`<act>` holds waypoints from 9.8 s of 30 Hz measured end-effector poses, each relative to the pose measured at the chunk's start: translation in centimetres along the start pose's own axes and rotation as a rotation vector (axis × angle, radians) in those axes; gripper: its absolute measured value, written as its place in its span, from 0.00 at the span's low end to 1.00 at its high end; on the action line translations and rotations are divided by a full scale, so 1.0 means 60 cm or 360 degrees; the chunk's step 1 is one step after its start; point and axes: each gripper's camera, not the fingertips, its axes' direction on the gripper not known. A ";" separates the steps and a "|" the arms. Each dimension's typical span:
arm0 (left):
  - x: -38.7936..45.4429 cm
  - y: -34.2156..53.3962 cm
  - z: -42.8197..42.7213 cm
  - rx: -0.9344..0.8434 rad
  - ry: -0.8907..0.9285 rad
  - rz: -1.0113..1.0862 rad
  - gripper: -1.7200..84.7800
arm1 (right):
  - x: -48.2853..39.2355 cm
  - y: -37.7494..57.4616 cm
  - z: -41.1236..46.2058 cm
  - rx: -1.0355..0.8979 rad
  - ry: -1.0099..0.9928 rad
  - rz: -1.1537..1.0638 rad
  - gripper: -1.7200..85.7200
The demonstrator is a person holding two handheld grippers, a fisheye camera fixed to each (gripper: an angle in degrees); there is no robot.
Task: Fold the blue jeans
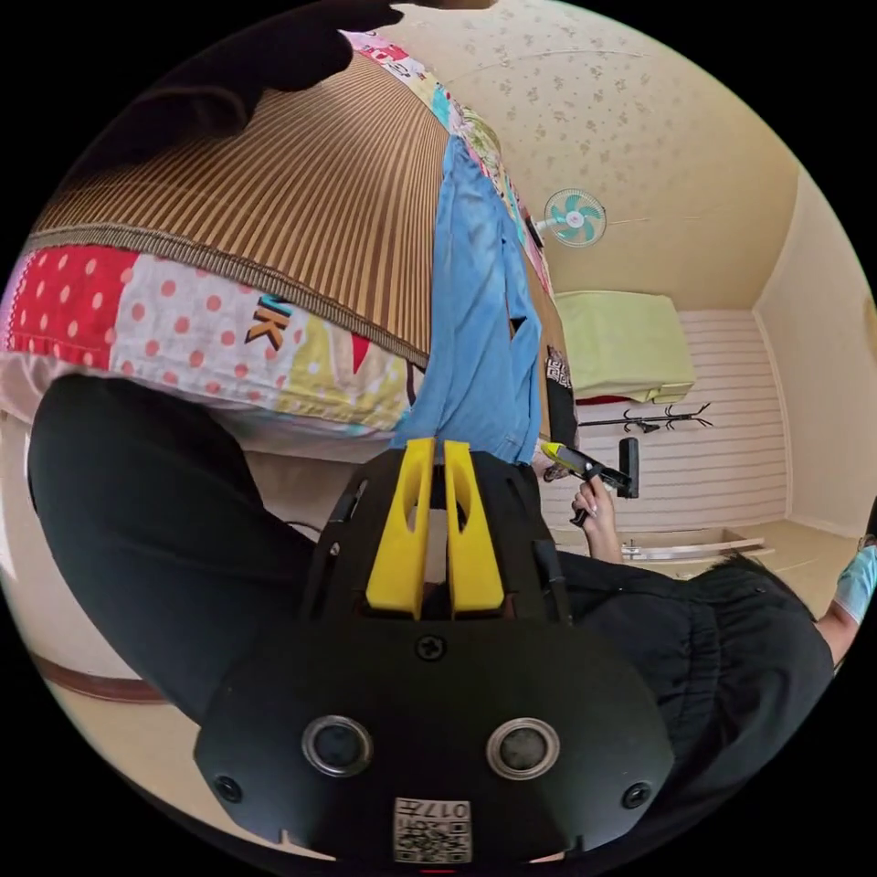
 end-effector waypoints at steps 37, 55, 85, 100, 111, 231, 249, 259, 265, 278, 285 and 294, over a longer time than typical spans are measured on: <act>0.214 0.143 -0.030 -0.0277 0.0236 0.0426 0.16 | 0.260 0.405 -0.230 0.0397 -0.0846 0.0072 0.03; 0.368 0.194 0.335 -0.0863 0.0339 0.0750 0.01 | 0.219 0.267 -0.096 -0.0471 -0.0564 -0.0112 0.05; 0.198 0.220 0.187 -0.0503 0.0169 0.0398 0.13 | 0.094 0.343 0.144 -0.0293 -0.0229 -0.0047 0.09; 0.279 0.208 0.218 -0.0678 0.0219 0.0543 0.16 | 0.029 0.384 0.065 -0.0050 -0.0964 -0.0574 0.04; 0.255 0.181 0.204 -0.0724 0.0294 0.0518 0.01 | 0.143 0.074 0.067 -0.0573 -0.0834 -0.0686 0.06; 0.674 0.169 -0.456 0.0427 0.0944 0.1634 0.03 | -0.115 0.327 -0.626 0.0913 -0.2101 -0.1574 0.05; 0.750 -0.229 -0.320 0.0303 0.0128 0.1353 0.03 | -0.188 -0.029 -0.646 0.1031 -0.0755 -0.0879 0.04; 0.300 0.025 -0.066 -0.0227 0.0258 0.0690 0.08 | 0.042 0.180 -0.084 0.0033 -0.0970 -0.0652 0.06; 0.106 0.160 -0.073 -0.0005 0.0385 0.0038 0.21 | 0.192 0.267 0.045 0.0014 -0.1391 0.0060 0.13; 0.179 -0.047 0.068 -0.0322 0.0302 0.0141 0.17 | 0.132 0.036 0.119 -0.0178 -0.1054 -0.0148 0.19; 0.161 0.002 0.115 -0.0475 0.0345 0.0021 0.13 | 0.102 0.087 0.189 -0.0101 -0.0879 -0.0094 0.12; 0.288 0.019 -0.168 -0.0097 0.1022 0.0421 0.09 | -0.038 0.073 -0.010 -0.0195 -0.1572 -0.0767 0.07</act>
